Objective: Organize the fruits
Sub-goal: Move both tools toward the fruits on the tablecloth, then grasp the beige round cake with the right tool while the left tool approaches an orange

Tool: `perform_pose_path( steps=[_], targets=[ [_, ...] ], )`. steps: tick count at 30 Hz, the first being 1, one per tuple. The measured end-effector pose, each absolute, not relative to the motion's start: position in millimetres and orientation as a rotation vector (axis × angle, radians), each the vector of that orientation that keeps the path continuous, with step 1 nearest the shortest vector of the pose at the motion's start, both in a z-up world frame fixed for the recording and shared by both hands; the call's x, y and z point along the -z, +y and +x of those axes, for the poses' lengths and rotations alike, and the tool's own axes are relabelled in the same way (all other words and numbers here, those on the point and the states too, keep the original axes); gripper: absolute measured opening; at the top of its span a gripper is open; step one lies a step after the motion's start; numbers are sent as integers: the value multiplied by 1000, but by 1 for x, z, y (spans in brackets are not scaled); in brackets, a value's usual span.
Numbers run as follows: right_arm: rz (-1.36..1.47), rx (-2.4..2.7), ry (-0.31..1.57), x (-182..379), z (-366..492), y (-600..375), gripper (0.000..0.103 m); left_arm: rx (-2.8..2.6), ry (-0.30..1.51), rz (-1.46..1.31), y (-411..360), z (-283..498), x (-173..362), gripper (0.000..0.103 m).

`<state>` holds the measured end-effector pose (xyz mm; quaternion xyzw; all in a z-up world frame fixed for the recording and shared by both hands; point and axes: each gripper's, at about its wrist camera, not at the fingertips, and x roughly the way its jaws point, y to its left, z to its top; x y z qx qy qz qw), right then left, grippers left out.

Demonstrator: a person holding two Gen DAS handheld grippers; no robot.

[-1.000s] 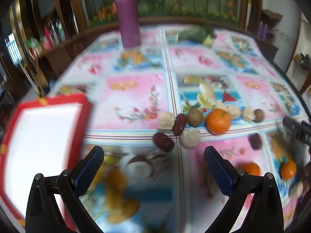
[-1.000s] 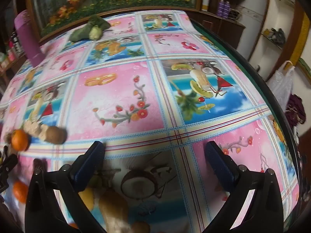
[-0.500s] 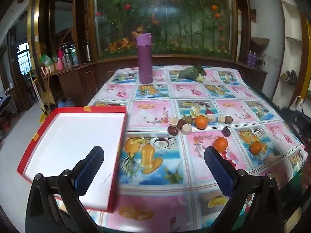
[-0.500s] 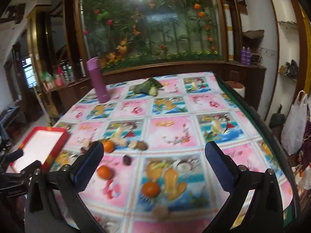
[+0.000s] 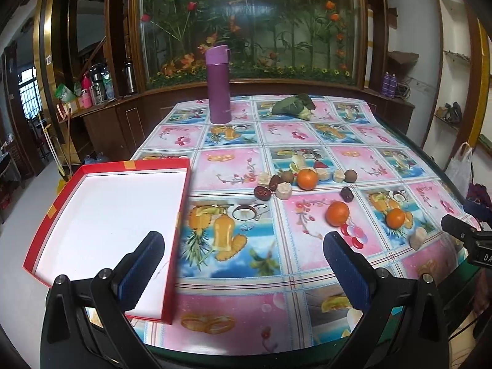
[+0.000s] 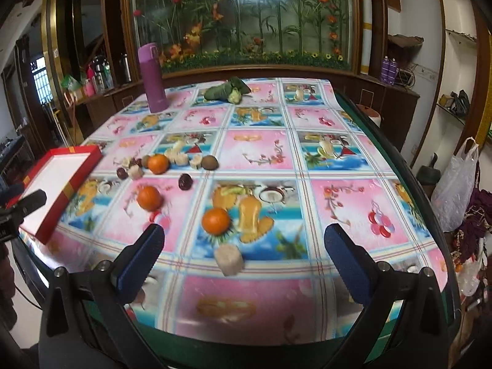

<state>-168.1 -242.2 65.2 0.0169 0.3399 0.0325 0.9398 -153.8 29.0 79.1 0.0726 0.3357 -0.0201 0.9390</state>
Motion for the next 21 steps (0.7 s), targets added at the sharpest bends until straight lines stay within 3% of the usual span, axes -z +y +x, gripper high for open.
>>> perform_pose_path(
  steps=[8, 11, 13, 18, 21],
  targets=[
    [36, -90, 757, -46, -166, -244, 100, 73, 730, 202, 12, -151, -74, 103],
    [41, -102, 801, -35, -161, -240, 85, 89, 736, 182, 10, -150, -69, 103],
    [55, -110, 840, -26, -155, -239, 67, 96, 744, 178, 8, -148, -66, 103],
    [103, -126, 902, -9, -143, -237, 47, 118, 744, 180, 1, -142, -60, 103],
    [117, -128, 903, -7, -139, -236, 44, 136, 756, 172, -3, -136, -57, 103]
  ],
)
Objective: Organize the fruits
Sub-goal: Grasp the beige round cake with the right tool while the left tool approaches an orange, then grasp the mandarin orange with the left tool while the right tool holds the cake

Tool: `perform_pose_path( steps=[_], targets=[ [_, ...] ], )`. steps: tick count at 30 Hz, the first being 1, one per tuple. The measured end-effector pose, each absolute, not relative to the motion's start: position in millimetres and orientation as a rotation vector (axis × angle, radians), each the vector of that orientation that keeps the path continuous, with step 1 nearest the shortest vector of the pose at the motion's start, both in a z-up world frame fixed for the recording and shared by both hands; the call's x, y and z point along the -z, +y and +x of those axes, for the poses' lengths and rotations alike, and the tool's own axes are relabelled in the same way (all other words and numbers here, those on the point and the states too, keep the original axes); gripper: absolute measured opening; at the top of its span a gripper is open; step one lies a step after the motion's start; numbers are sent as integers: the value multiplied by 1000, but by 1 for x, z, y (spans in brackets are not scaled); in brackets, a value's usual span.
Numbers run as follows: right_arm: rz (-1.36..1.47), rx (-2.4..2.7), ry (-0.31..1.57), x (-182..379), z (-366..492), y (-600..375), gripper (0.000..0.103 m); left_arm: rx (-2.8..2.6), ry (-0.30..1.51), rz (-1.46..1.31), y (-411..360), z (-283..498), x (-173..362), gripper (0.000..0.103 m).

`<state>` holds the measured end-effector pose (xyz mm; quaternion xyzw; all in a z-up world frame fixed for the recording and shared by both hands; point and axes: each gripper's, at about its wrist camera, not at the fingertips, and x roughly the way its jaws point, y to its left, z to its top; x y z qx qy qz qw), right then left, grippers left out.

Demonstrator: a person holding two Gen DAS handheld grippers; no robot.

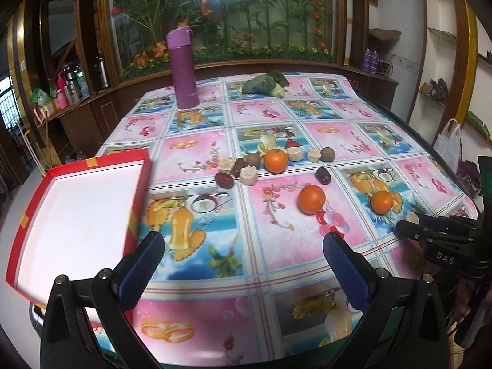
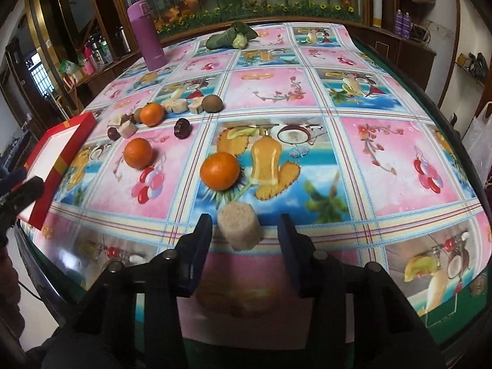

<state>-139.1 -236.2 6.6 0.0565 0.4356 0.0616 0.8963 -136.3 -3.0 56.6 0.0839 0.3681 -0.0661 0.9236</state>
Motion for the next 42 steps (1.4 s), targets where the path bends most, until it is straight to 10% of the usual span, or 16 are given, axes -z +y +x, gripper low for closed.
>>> perform_pose_path(
  steps=[6, 26, 42],
  targets=[
    [126, -120, 909, -5, -136, -238, 29, 146, 773, 183, -16, -120, -47, 103],
    [218, -118, 875, -10, -138, -269, 29, 155, 893, 184, -63, -57, -5, 90],
    [213, -128, 878, -7, -136, -266, 29, 243, 917, 100, -60, -53, -3, 32]
  ],
)
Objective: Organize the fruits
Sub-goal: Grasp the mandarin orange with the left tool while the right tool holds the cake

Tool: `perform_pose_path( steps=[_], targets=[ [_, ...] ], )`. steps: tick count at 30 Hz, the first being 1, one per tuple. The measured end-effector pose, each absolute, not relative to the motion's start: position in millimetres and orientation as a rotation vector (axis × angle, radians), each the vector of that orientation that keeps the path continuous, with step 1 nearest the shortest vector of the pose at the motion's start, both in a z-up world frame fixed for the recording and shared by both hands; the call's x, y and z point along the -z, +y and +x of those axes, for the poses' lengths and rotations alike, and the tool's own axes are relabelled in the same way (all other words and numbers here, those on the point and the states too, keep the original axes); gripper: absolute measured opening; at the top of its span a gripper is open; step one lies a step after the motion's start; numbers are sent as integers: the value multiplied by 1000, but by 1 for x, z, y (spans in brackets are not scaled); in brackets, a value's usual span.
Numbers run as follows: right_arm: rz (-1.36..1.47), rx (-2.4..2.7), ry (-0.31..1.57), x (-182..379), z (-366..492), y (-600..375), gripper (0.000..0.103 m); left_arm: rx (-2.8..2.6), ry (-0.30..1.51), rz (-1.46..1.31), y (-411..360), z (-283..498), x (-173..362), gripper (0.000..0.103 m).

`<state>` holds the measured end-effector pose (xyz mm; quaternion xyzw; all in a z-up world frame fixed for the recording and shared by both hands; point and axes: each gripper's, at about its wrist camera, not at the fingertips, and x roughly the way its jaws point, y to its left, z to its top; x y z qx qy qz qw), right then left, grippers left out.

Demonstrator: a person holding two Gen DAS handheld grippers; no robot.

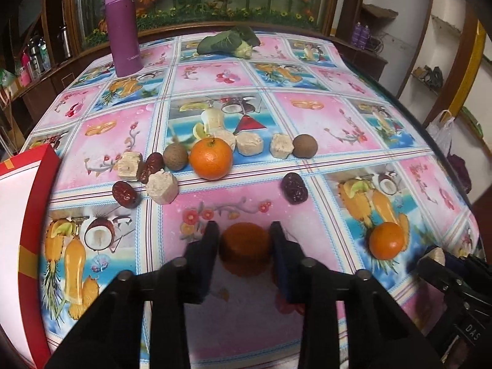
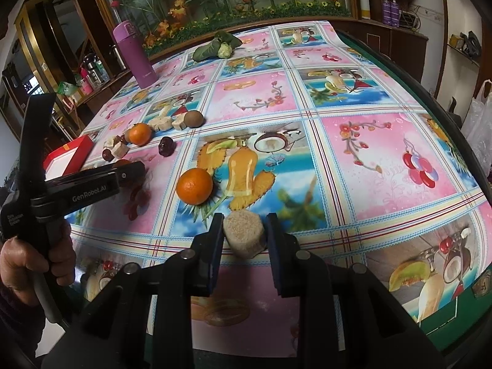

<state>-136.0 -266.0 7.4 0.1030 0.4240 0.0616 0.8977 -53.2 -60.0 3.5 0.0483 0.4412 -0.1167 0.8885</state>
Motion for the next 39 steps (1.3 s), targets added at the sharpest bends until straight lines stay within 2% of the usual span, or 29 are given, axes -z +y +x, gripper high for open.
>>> perform_pose_path(
  steps=[6, 8, 15, 25, 26, 28, 30, 31, 35, 37, 39],
  targets=[
    [198, -132, 871, -14, -137, -259, 29, 223, 889, 47, -34, -62, -16, 31],
    [188, -135, 869, -18, -137, -253, 29, 203, 863, 39, -22, -69, -26, 25],
    [160, -205, 867, -27, -133, -216, 29, 121, 760, -6, 35, -97, -59, 25],
    [110, -322, 848, -38, -125, -148, 29, 113, 775, -89, 76, -106, -51, 25],
    [106, -323, 845, -39, -125, -145, 29, 129, 769, -105, 74, -104, -51, 26],
    [116, -321, 849, -38, -125, -144, 29, 184, 780, -126, 65, -97, -48, 38],
    [131, -317, 862, -35, -124, -147, 29, 231, 812, -118, 53, -93, -43, 69],
    [136, -314, 865, -34, -124, -148, 29, 250, 823, -94, 44, -91, -39, 73],
    [156, -294, 870, -31, -127, -160, 29, 239, 843, -45, 32, -86, -24, 73],
    [166, -289, 875, -29, -126, -165, 29, 220, 845, -46, 33, -80, -19, 62],
    [171, -282, 879, -26, -125, -170, 29, 228, 858, -46, 35, -75, -14, 44]
  ],
)
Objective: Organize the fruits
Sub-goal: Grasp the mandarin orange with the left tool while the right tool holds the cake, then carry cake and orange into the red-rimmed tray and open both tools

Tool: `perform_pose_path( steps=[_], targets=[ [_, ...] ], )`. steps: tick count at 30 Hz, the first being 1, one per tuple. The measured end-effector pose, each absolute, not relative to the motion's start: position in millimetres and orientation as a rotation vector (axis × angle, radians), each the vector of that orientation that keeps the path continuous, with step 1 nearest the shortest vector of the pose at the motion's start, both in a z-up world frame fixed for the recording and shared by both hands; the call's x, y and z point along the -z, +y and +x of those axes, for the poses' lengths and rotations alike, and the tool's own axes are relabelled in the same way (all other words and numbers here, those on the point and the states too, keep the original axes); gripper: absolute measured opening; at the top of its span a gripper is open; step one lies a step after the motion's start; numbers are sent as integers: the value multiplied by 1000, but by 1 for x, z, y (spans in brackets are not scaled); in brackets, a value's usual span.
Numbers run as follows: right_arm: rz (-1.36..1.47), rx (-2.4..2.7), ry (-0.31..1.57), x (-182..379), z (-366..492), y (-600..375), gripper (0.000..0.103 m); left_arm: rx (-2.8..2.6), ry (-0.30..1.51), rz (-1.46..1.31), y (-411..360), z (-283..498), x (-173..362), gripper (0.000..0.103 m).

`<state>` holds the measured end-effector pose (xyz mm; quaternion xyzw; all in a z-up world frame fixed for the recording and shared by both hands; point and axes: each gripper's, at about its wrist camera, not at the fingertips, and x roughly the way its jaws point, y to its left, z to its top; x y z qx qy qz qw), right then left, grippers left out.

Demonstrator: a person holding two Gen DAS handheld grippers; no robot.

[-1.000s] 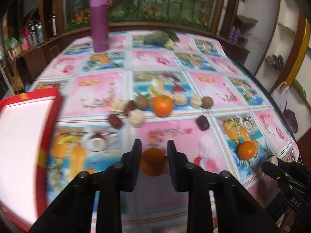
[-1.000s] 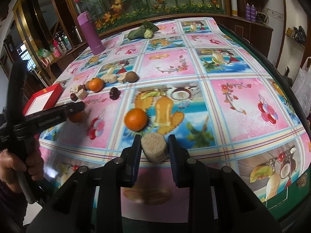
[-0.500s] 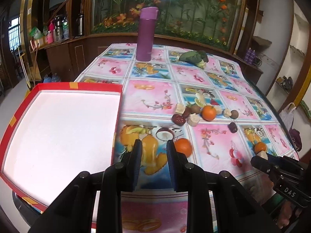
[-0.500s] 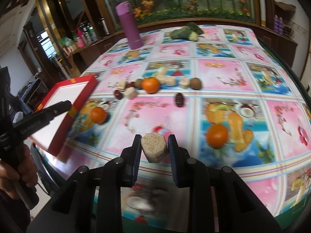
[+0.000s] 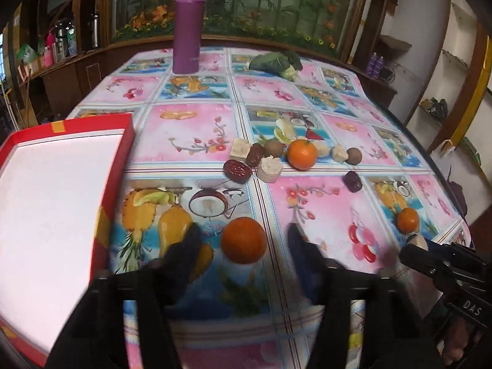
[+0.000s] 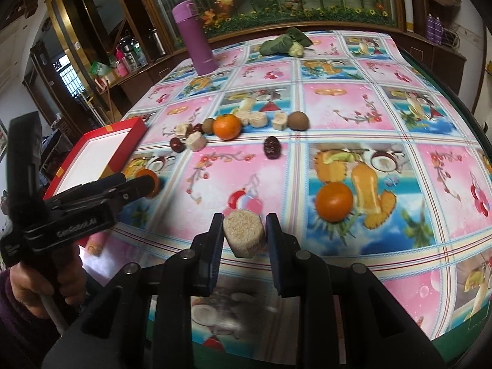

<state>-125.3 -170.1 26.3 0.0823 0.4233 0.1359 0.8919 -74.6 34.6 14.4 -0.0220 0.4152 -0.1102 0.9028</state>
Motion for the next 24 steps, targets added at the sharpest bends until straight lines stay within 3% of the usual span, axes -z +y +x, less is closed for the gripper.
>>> perform_pose_path(
  steps=[6, 14, 24],
  targets=[
    [191, -288, 895, -21, -121, -175, 29, 260, 905, -79, 38, -68, -6, 32],
    [169, -298, 895, -23, -119, -167, 29, 242, 887, -62, 41, -75, -15, 31],
    [98, -396, 869, -45, -110, -117, 29, 81, 726, -21, 94, -117, -71, 31]
  ],
)
